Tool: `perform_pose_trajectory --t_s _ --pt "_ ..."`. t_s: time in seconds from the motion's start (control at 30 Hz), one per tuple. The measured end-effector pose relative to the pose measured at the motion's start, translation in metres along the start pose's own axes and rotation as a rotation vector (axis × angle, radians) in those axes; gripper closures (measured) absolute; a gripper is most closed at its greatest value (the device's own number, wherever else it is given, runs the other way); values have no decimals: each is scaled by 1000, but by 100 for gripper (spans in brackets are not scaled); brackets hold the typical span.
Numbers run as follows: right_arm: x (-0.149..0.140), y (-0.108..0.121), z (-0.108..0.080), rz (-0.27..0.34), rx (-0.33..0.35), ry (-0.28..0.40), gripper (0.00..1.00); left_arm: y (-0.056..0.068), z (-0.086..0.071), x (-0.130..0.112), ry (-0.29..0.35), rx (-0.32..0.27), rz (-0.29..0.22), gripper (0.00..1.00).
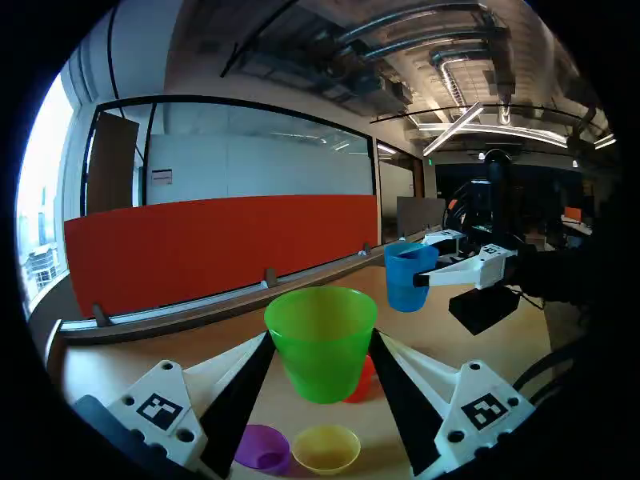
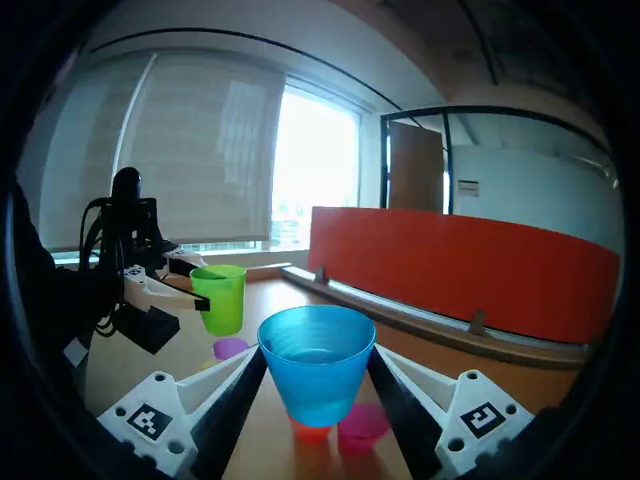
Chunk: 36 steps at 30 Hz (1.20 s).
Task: Pour water
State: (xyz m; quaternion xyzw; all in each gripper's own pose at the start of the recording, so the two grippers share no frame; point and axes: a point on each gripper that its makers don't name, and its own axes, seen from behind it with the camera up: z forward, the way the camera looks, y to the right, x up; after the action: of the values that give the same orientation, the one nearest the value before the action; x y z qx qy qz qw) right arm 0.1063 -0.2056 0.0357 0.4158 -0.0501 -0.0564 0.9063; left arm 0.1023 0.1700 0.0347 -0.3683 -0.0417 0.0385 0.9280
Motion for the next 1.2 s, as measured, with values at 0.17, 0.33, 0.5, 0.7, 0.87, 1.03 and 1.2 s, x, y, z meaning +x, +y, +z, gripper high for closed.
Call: perform_pose_trajectory --t_s 0.17,0.33,0.5,0.7,0.87,1.03,1.2 --pt "4 -2 1 -3 7 0 11 2 -1 -3 0 -8 -3 16" --pt "8 -4 3 -12 14 0 11 6 -2 -6 -3 -22 -4 16" --pt "11 -4 5 -19 20 1 11 9 -3 -9 -7 -27 -7 16" --pt "14 -6 7 -29 30 2 11 9 -4 -9 1 -27 -12 16" --pt "19 -10 9 -40 40 3 11 10 -6 -14 0 -30 -19 16" --pt "23 -13 13 -55 53 4 11 12 -7 -20 -4 -33 -23 16" --pt "26 -16 17 -68 64 5 11 12 -9 -26 -13 -30 -20 16"
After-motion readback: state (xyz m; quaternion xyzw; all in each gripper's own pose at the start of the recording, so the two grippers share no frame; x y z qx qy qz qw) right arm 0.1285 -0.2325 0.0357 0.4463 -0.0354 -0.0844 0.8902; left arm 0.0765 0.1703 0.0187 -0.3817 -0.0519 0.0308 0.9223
